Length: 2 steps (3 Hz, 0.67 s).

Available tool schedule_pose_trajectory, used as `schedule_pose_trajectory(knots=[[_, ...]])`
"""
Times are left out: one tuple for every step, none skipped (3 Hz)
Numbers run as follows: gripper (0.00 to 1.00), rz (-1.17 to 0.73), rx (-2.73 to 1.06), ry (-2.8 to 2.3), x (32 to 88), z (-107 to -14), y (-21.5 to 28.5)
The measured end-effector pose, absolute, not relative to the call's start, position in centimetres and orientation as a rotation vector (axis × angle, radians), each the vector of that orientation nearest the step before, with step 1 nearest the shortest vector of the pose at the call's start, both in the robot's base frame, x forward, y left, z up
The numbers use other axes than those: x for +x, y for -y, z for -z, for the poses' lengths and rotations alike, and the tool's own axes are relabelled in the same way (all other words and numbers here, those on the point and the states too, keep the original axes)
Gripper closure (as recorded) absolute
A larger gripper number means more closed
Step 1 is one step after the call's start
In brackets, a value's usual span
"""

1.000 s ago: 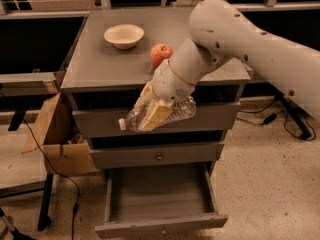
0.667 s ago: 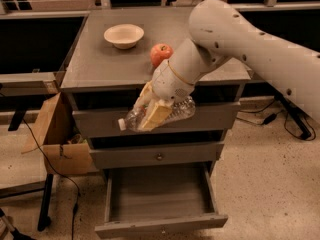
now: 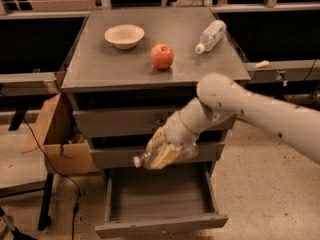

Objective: Place water bottle into bottom drawer

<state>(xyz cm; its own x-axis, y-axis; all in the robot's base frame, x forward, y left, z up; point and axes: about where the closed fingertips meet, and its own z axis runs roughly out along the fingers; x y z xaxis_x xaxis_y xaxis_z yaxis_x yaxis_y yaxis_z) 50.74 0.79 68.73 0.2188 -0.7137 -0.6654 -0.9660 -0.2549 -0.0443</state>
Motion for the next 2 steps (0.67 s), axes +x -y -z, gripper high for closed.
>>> schedule_pose_trajectory(knots=[[1.00,-0.799,-1.948,-1.582,50.45,-59.91,-0.36],[1.00,-0.798,-1.948,-1.581,50.40,-59.94,-0.37]])
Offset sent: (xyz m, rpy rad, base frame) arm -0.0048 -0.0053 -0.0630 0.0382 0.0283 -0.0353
